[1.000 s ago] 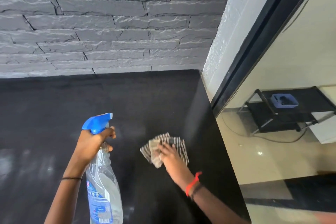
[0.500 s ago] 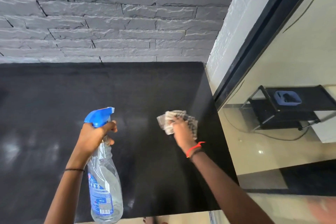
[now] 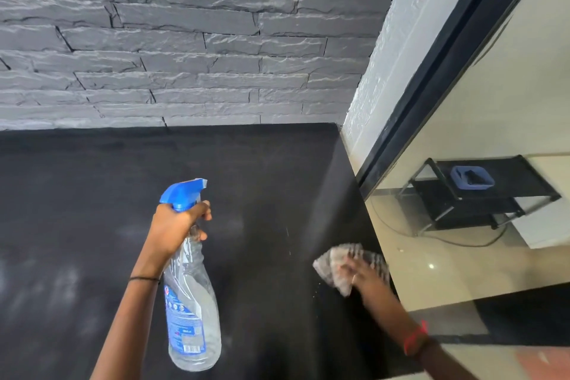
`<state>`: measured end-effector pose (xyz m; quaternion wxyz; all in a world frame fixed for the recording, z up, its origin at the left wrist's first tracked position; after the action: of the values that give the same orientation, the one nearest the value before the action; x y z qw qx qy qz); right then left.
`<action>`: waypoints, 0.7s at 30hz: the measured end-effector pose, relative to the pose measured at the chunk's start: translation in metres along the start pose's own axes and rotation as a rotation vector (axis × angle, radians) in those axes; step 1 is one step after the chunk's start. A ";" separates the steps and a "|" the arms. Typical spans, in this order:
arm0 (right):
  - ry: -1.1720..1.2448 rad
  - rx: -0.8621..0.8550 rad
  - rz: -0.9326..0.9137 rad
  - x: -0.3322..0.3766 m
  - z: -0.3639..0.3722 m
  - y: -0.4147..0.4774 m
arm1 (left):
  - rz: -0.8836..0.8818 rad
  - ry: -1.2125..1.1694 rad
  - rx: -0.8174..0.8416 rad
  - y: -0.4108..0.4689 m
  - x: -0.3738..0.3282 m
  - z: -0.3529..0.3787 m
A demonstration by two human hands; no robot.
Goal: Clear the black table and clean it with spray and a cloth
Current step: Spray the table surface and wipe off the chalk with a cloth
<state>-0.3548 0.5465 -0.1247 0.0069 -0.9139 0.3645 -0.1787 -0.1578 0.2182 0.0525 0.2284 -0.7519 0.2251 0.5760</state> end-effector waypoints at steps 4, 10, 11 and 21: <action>0.227 -0.054 0.174 0.010 -0.045 0.100 | -0.008 0.013 0.025 0.003 0.006 0.002; 0.340 0.001 0.134 0.122 -0.001 0.176 | -0.040 0.020 0.009 0.009 0.015 0.003; 0.319 0.041 0.081 0.148 0.001 0.160 | -0.036 0.023 0.005 0.011 0.015 0.002; -0.015 0.094 -0.174 0.047 0.025 -0.018 | -0.020 -0.024 -0.026 0.046 -0.001 0.008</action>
<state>-0.3025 0.5254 -0.1304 0.0371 -0.9420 0.2751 -0.1886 -0.1921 0.1866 0.0476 0.2270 -0.7501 0.2076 0.5854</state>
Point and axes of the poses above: each hand's wrist, its own y-axis towards the middle knuckle, its own z-axis out of the palm, x = y × z, the point moved 3 cm from there along y, towards the middle knuckle, and after that the axes turned 11 degrees about z, right-handed, at the moved point
